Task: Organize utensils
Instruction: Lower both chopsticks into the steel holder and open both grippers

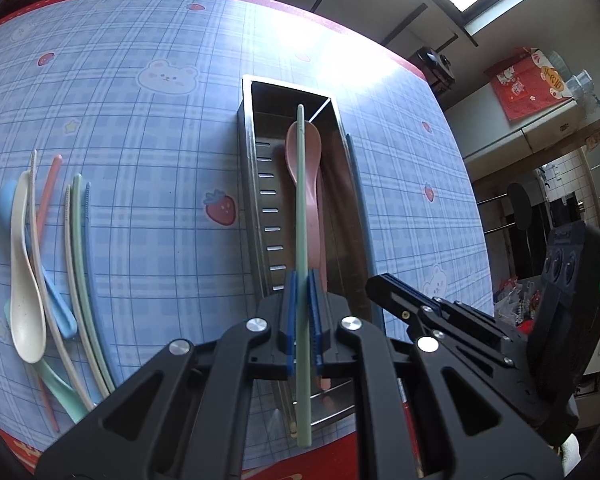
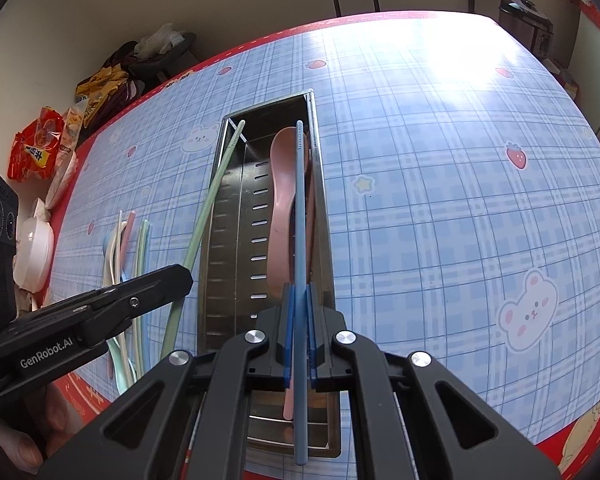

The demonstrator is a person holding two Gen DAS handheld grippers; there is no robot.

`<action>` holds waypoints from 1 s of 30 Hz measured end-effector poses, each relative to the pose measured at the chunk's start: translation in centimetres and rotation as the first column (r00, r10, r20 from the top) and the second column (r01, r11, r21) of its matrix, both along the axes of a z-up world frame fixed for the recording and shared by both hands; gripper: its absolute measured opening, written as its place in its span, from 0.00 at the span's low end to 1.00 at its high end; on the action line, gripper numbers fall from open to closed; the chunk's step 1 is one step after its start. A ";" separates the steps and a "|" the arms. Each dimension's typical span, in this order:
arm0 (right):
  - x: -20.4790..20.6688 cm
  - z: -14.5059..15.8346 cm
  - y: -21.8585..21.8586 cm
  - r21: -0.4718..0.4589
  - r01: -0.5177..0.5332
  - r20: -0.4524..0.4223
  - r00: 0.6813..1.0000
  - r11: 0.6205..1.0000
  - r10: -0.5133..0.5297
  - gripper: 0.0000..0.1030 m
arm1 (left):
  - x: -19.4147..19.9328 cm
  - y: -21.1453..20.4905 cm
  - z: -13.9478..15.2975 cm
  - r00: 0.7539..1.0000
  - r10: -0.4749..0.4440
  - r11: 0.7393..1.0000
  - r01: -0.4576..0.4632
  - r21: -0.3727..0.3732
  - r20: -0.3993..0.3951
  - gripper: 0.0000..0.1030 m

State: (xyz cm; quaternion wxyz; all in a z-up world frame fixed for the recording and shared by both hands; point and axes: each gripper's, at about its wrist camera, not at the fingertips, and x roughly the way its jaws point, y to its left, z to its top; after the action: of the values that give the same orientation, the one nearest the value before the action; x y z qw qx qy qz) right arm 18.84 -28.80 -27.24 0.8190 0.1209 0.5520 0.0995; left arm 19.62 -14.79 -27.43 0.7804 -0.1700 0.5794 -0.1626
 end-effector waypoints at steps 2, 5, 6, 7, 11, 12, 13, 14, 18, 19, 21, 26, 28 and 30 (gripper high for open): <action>0.2 -0.1 0.0 0.006 -0.007 -0.007 1.000 1.000 0.007 0.06 | 0.5 0.0 -0.4 1.000 0.017 1.000 -0.017 -0.009 -0.012 0.10; 0.5 -0.3 0.2 0.004 -0.019 -0.011 1.000 1.000 0.019 0.06 | 1.3 -0.4 -0.7 0.999 0.041 0.999 -0.041 -0.014 -0.023 0.10; 0.5 -0.3 0.2 0.004 -0.018 -0.012 1.000 1.000 0.018 0.06 | 1.5 -0.5 -0.8 0.998 0.047 0.999 -0.047 -0.014 -0.029 0.10; 0.6 -0.3 0.2 0.007 -0.013 -0.014 1.000 1.000 0.013 0.06 | 1.6 -0.6 -1.0 0.998 0.053 0.998 -0.053 -0.013 -0.036 0.10; 1.1 -0.6 0.2 0.029 -0.004 -0.023 1.000 1.000 0.005 0.06 | 2.8 -1.4 -1.2 0.997 0.064 0.998 -0.064 -0.008 -0.051 0.10; 1.1 -0.7 0.2 0.033 -0.004 -0.025 1.000 0.999 0.005 0.06 | 3.1 -1.6 -1.2 0.997 0.060 0.998 -0.061 -0.010 -0.056 0.10; 1.2 -0.7 0.3 0.030 -0.003 -0.027 1.000 1.000 0.003 0.06 | 3.3 -1.6 -1.3 0.996 0.058 0.998 -0.058 -0.011 -0.063 0.13; 1.2 -0.6 0.2 0.028 -0.001 -0.028 1.000 1.000 0.002 0.06 | 3.5 -1.9 -1.3 0.996 0.054 0.998 -0.054 -0.012 -0.066 0.23; 1.0 0.1 -0.2 0.037 0.015 -0.014 1.000 0.999 -0.015 0.07 | 3.8 -1.7 0.8 1.000 0.016 1.000 -0.016 0.016 0.000 0.32; 0.9 0.4 -0.3 0.039 0.015 -0.009 1.000 0.999 -0.015 0.07 | 3.7 -1.3 1.4 1.000 0.010 1.000 -0.010 0.015 0.012 0.33; 0.4 1.1 -0.6 0.046 0.021 0.007 1.000 0.999 -0.022 0.07 | 3.3 -0.2 2.5 0.999 0.010 1.000 -0.011 0.024 0.044 0.33; -0.9 3.0 -0.1 0.056 0.005 0.067 0.998 0.998 -0.009 0.08 | 0.9 4.6 5.5 0.988 0.027 0.995 -0.042 0.094 0.155 0.35; -1.5 3.4 0.6 0.054 -0.018 0.087 0.996 0.998 0.013 0.08 | -0.3 7.3 6.3 0.981 0.047 0.990 -0.071 0.123 0.188 0.35; -2.0 3.7 1.5 0.053 -0.042 0.102 0.994 0.998 0.037 0.08 | -1.7 10.4 6.8 0.975 0.076 0.983 -0.107 0.146 0.207 0.36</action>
State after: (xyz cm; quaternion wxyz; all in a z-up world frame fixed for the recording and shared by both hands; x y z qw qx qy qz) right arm 16.85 -27.33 -23.57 0.8402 0.1275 0.5090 0.1369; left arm 17.87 -4.38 -20.67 0.8524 -0.1176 0.5002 -0.0968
